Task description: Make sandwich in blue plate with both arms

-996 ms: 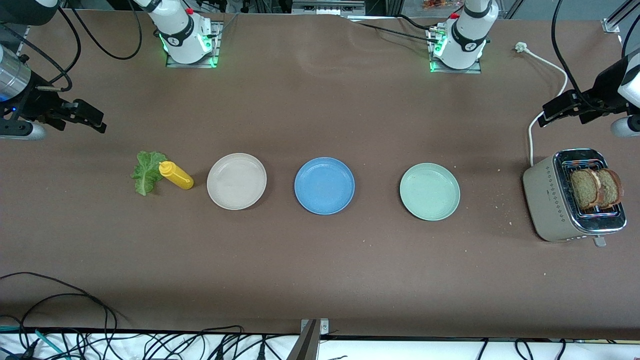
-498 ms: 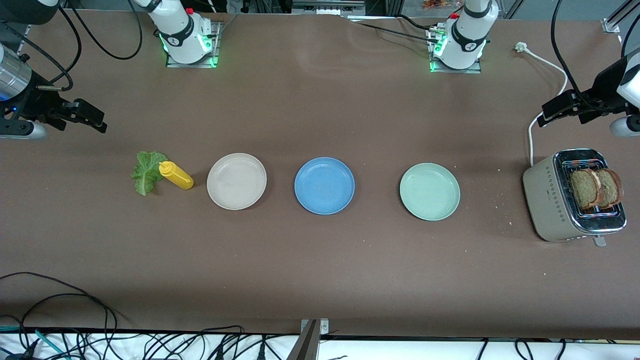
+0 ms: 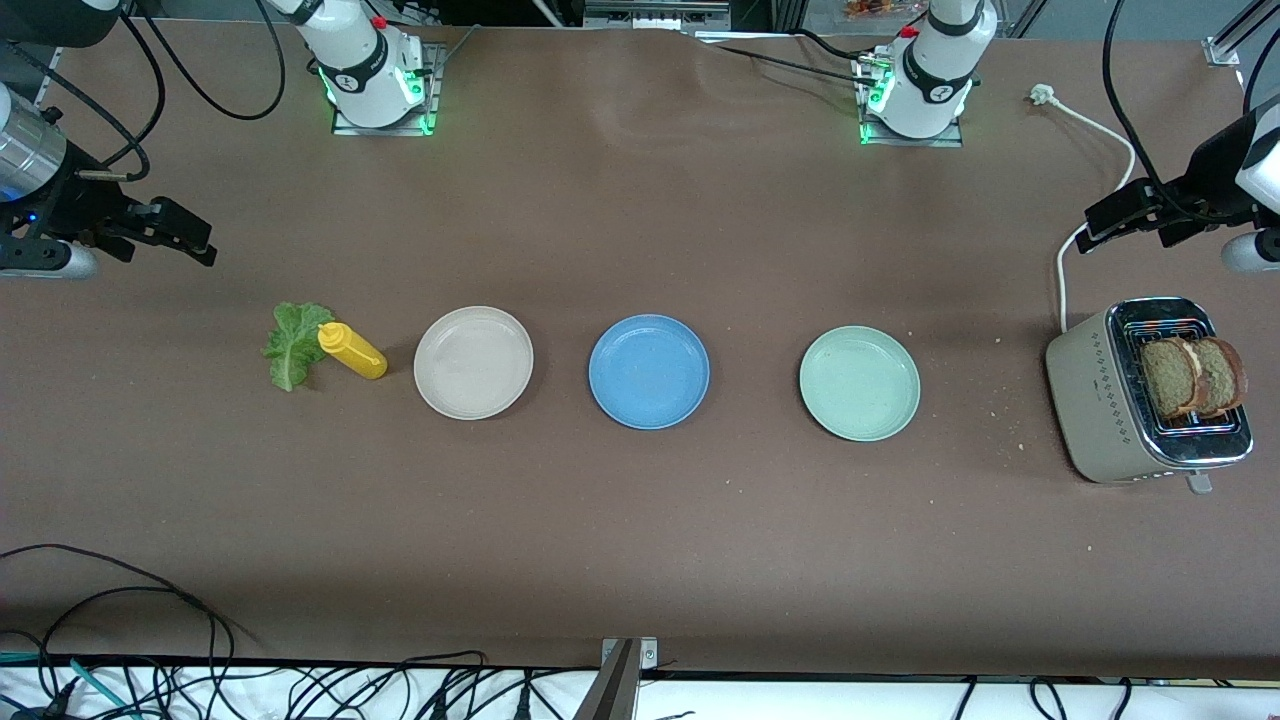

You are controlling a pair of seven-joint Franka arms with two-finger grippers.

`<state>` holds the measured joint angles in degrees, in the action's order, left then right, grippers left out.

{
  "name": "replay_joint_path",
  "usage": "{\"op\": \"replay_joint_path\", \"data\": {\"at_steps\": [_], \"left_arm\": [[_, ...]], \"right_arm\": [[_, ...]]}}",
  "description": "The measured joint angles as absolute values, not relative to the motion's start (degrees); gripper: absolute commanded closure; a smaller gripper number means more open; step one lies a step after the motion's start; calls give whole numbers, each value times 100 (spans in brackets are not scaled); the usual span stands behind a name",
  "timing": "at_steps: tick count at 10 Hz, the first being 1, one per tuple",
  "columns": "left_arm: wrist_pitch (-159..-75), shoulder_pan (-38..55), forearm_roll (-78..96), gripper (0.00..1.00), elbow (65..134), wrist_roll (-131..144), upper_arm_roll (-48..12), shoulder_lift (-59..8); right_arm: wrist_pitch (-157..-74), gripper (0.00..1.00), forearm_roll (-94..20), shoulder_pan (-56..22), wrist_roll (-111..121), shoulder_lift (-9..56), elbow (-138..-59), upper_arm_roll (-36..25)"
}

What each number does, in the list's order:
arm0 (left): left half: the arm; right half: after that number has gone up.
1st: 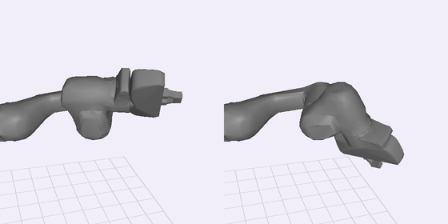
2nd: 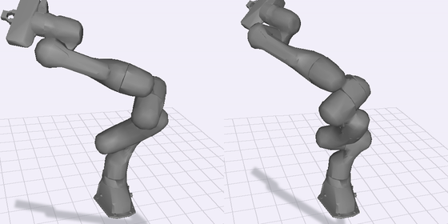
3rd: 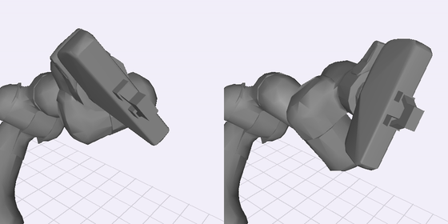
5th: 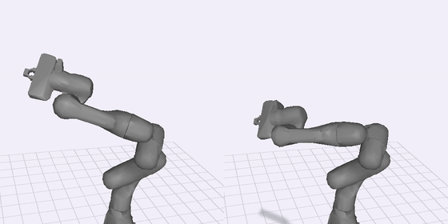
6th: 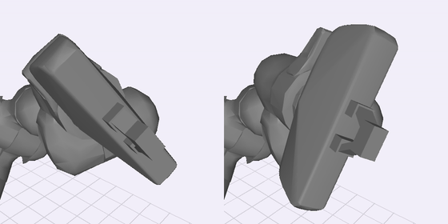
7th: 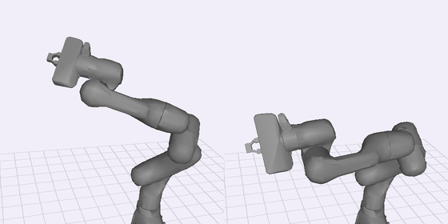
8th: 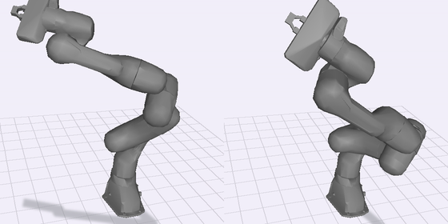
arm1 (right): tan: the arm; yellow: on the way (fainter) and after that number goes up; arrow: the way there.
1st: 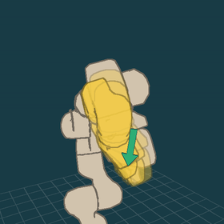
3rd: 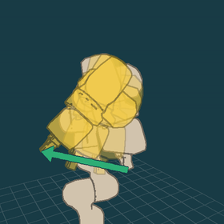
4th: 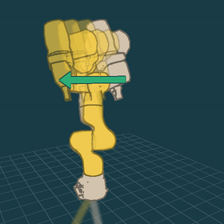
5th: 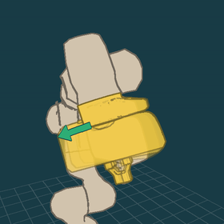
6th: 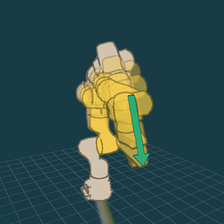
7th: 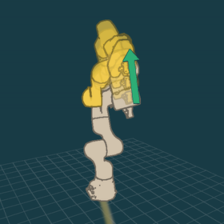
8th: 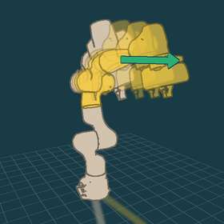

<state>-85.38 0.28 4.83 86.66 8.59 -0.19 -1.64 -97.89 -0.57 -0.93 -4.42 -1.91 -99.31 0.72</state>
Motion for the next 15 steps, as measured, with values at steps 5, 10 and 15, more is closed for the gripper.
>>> {"op": "replay_joint_path", "data": {"at_steps": [5, 10, 15], "left_arm": [[-8407, 23, 460, 0, 8668, 859, -13, -120], [-8402, 21, 457, 0, 8711, 859, -9, -128], [-8402, 0, 455, 0, 8716, 859, 9, -129]], "right_arm": [[-9789, 0, -57, -93, -442, -188, -9929, 72], [-9789, 0, -57, -93, -442, -187, -9929, 72], [-9789, 0, -57, -93, -442, -187, -9928, 72]]}}
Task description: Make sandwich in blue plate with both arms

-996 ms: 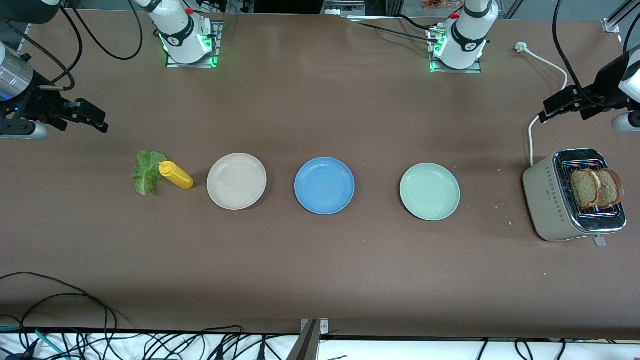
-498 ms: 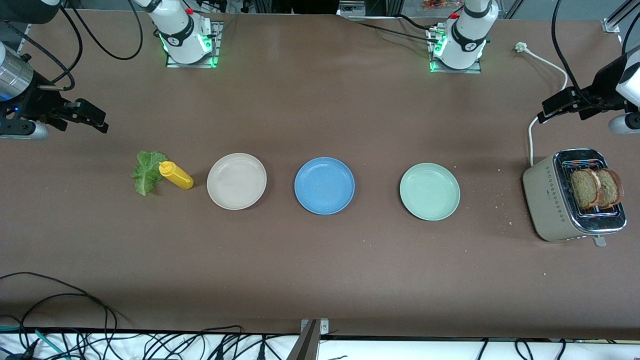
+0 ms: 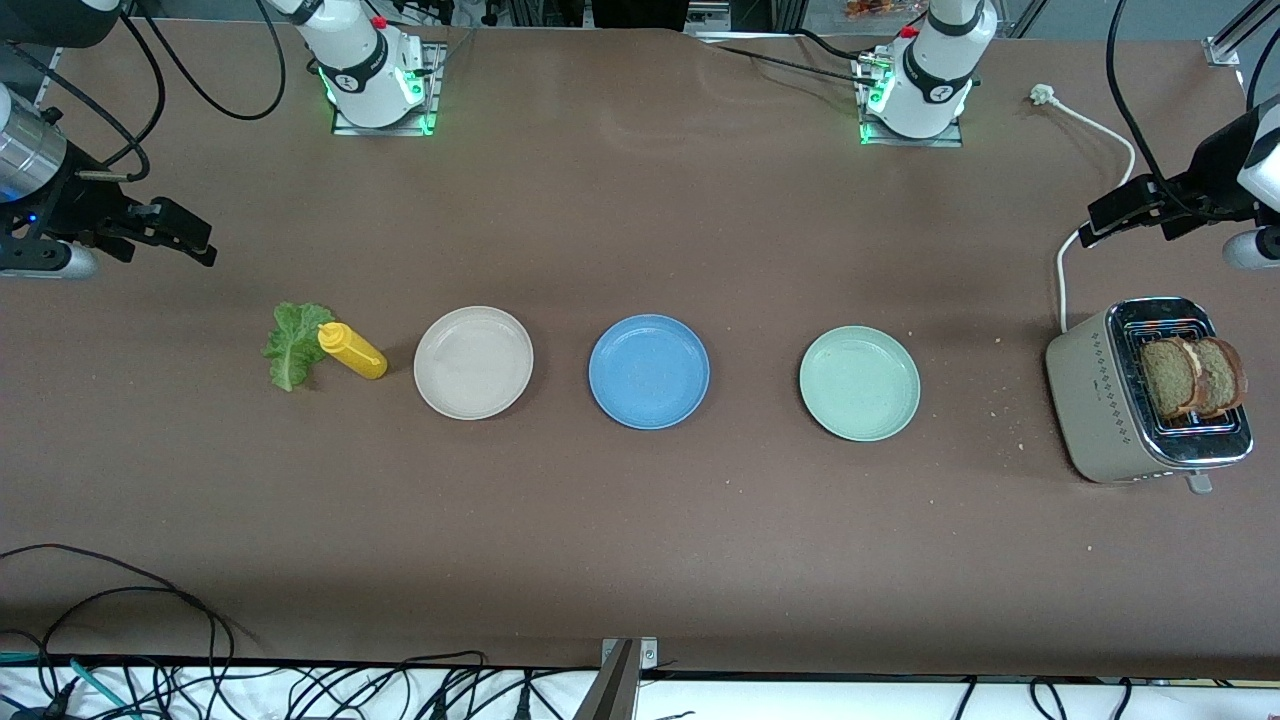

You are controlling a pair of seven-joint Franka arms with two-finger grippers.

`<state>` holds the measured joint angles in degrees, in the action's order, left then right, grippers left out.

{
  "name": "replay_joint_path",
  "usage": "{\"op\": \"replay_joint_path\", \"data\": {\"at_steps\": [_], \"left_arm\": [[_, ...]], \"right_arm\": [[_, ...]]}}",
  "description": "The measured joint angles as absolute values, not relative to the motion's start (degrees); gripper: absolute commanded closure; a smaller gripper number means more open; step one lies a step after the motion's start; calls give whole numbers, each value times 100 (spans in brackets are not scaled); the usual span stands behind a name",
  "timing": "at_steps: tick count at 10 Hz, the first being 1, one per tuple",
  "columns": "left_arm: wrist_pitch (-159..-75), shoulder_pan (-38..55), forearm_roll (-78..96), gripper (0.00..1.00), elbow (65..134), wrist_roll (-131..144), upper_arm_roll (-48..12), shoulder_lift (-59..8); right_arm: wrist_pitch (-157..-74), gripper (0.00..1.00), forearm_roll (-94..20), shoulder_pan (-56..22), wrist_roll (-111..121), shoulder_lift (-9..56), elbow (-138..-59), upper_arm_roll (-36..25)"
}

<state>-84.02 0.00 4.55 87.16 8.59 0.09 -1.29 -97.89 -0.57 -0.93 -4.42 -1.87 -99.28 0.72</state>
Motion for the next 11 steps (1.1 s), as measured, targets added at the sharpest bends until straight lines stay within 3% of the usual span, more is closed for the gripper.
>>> {"op": "replay_joint_path", "data": {"at_steps": [11], "left_arm": [[-8402, -4, 291, 0, 8751, 859, 36, -132]], "right_arm": [[-9789, 0, -57, -93, -442, -186, -9928, 72]]}}
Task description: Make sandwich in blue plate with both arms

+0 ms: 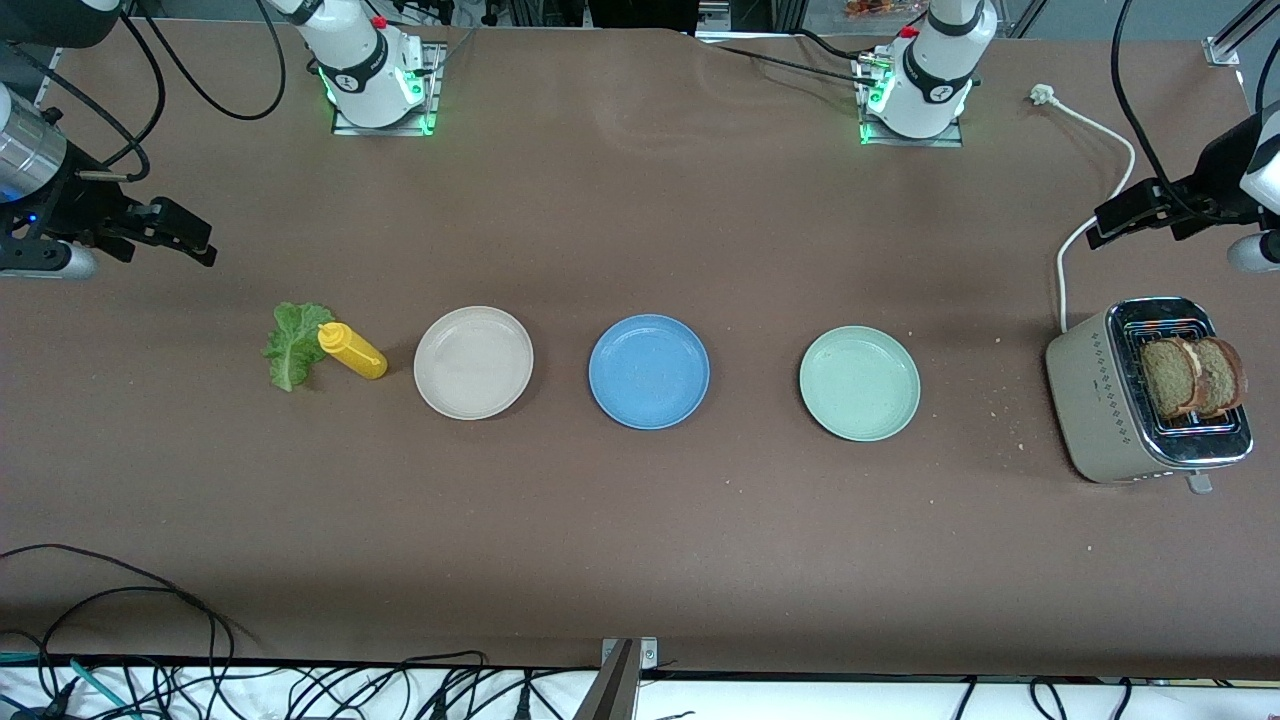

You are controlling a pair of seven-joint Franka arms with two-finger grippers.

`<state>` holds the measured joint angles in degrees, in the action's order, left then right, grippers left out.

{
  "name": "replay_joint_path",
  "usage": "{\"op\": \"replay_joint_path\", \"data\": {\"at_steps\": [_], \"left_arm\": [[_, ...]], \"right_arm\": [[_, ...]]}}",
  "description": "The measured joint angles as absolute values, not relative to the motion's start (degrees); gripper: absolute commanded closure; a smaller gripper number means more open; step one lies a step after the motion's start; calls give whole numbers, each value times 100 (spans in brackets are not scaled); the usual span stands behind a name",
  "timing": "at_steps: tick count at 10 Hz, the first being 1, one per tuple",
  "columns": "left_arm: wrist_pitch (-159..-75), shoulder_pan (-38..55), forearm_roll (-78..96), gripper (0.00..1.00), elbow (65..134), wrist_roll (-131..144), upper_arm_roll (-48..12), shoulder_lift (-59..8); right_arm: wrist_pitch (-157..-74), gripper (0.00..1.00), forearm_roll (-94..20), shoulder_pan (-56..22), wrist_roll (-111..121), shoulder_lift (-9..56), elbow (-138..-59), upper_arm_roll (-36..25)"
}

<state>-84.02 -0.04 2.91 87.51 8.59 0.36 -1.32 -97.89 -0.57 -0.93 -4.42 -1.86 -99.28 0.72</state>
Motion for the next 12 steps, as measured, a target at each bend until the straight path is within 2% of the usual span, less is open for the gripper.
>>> {"op": "replay_joint_path", "data": {"at_steps": [7, 12], "left_arm": [[-8402, -110, 289, 0, 8757, 667, 47, -132], [-8403, -927, 269, 0, 8757, 4, 74, -173]], "right_arm": [[-9789, 0, -57, -93, -442, -186, -9928, 71], [-9789, 0, -56, -91, -442, -186, -9926, 69]]}}
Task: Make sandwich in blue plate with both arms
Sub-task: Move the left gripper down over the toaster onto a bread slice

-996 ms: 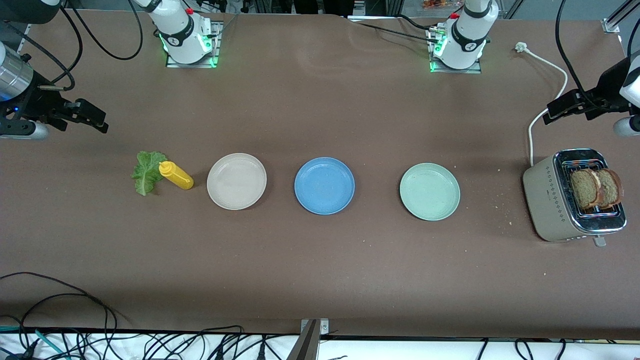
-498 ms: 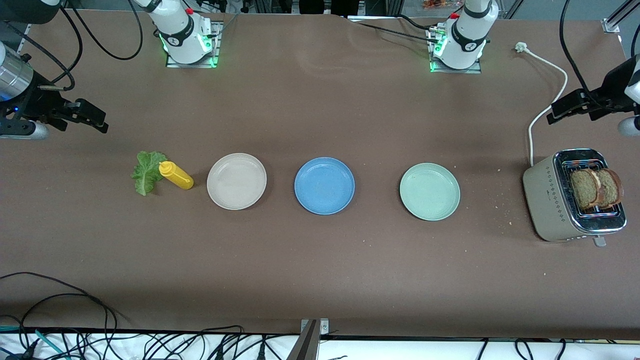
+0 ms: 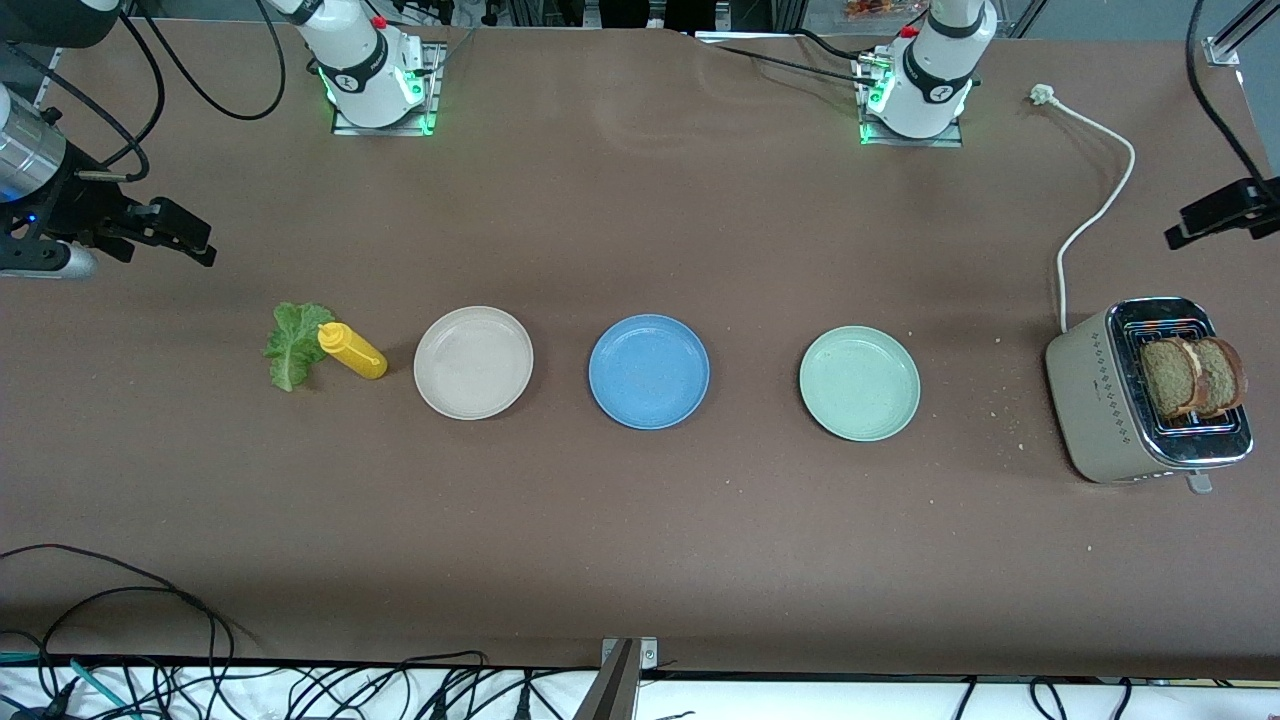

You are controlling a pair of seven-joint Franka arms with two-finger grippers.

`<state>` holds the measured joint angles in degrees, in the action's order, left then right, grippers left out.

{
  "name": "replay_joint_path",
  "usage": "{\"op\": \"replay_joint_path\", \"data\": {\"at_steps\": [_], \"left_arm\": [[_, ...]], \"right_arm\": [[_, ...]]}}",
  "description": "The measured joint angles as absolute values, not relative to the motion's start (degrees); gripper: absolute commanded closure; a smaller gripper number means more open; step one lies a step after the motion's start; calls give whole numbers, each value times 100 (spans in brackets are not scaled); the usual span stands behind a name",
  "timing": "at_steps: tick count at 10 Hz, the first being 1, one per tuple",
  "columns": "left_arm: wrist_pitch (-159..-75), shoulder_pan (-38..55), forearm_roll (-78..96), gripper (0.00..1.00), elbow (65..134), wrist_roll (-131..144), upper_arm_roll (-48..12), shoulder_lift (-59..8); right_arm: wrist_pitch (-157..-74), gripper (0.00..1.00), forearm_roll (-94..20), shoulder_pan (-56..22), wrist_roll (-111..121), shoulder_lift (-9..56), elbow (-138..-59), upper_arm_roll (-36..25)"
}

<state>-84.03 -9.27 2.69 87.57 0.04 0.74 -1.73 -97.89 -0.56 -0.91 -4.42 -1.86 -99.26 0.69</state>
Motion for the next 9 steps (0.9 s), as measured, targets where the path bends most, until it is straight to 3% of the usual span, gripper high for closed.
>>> {"op": "replay_joint_path", "data": {"at_steps": [5, 9], "left_arm": [[-8845, -1517, 35, 0, 8764, -462, 86, -689], [-9153, -1818, -160, 3, 8785, -480, 86, -1518]], "right_arm": [[-9789, 0, -56, -91, -443, -183, -9922, 68], [-9788, 0, -56, -91, -443, -179, -9919, 67]]}}
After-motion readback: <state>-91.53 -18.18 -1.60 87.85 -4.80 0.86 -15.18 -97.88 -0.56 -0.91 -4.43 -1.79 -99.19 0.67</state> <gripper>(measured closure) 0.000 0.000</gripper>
